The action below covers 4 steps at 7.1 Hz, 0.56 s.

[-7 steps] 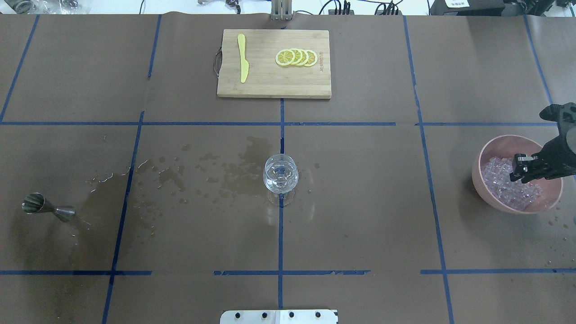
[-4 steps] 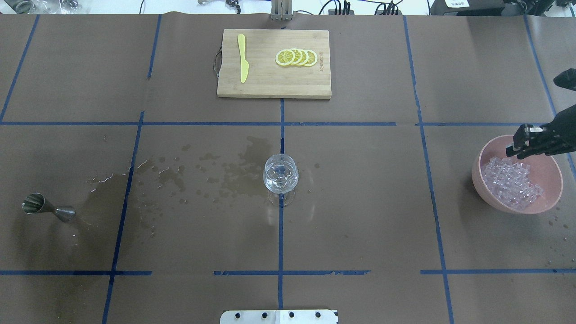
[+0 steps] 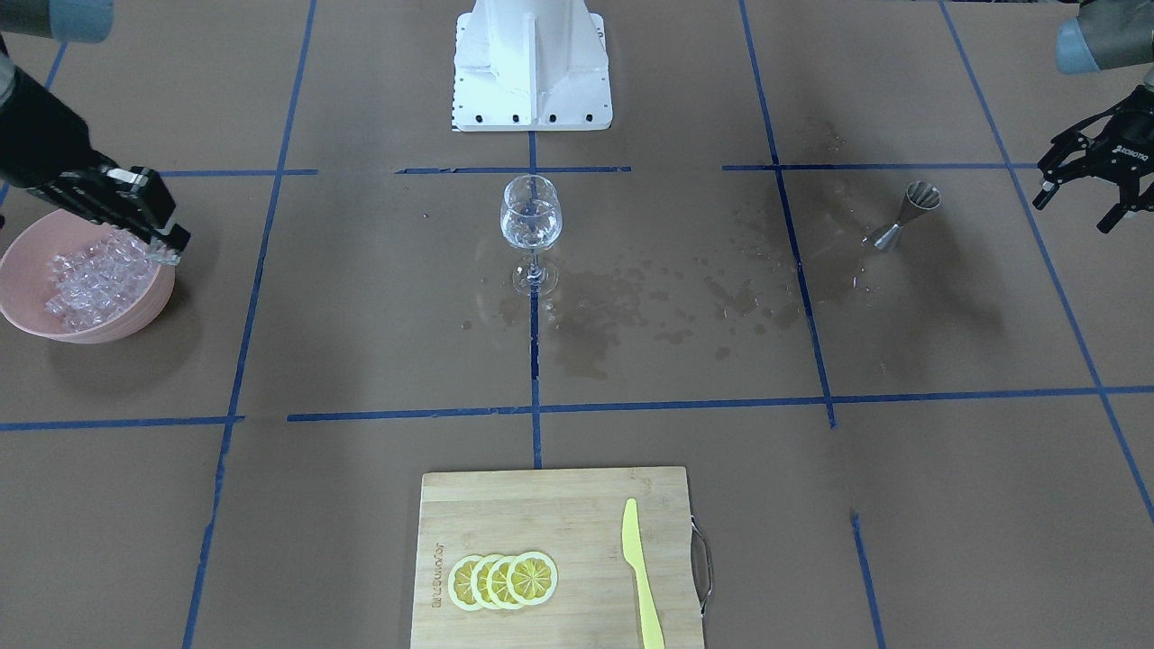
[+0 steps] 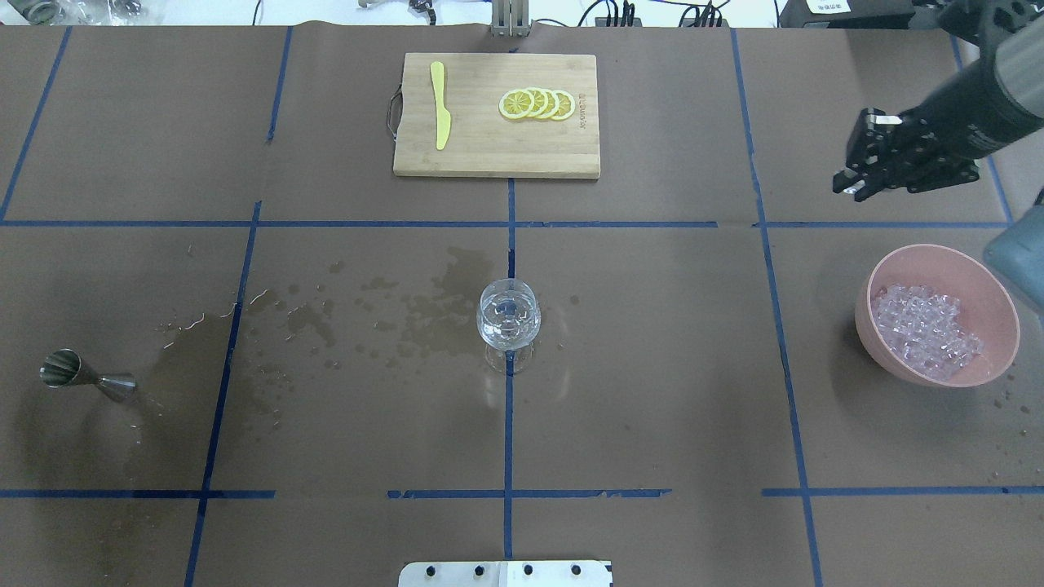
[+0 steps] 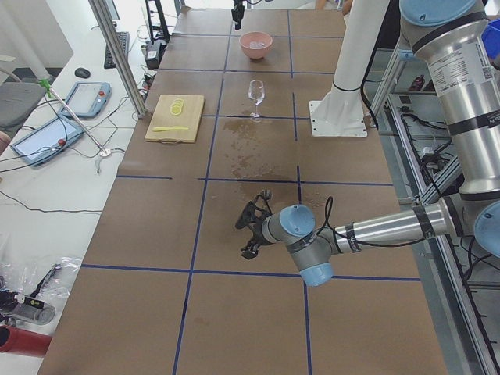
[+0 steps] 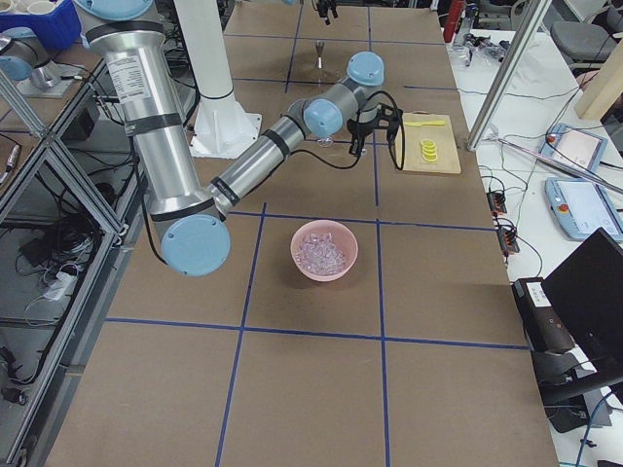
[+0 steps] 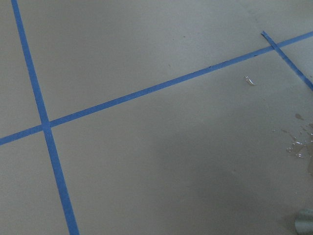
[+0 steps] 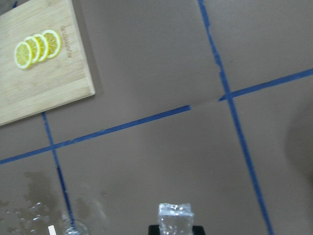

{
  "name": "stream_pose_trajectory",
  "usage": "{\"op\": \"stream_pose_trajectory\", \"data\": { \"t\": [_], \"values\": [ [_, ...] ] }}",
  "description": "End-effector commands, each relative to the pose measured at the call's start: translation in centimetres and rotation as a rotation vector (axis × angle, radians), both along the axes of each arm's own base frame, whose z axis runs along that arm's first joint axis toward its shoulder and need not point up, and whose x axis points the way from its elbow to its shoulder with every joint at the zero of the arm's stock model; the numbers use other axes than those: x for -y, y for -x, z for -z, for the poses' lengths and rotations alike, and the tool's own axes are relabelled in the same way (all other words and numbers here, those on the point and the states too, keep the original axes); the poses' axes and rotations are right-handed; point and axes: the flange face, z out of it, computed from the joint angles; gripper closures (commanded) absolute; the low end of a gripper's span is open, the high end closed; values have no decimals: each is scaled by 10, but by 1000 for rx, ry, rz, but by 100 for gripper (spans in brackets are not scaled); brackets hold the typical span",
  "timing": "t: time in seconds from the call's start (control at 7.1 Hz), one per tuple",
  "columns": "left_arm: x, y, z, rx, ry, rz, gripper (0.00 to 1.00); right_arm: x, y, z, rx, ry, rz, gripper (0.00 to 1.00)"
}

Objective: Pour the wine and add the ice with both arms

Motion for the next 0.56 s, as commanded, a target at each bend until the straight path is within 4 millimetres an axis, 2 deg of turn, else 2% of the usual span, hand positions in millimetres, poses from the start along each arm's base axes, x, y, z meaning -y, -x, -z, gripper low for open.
{"op": "stream_pose_trajectory", "data": {
  "t": [0.0, 0.14, 0.28, 0.42],
  "values": [
    [40, 8, 6, -6, 139, 3, 0, -26, 80, 82, 40, 62, -69, 100],
    [62, 16, 15, -12, 190, 22, 0, -44, 117, 102, 42, 64, -77, 100],
    [85, 8, 34, -19, 236, -4, 0, -69, 159, 115, 33, 65, -90, 100],
    [89, 11, 46, -45, 259, -21, 0, -92, 195, 136, 37, 54, -118, 100]
  ]
}}
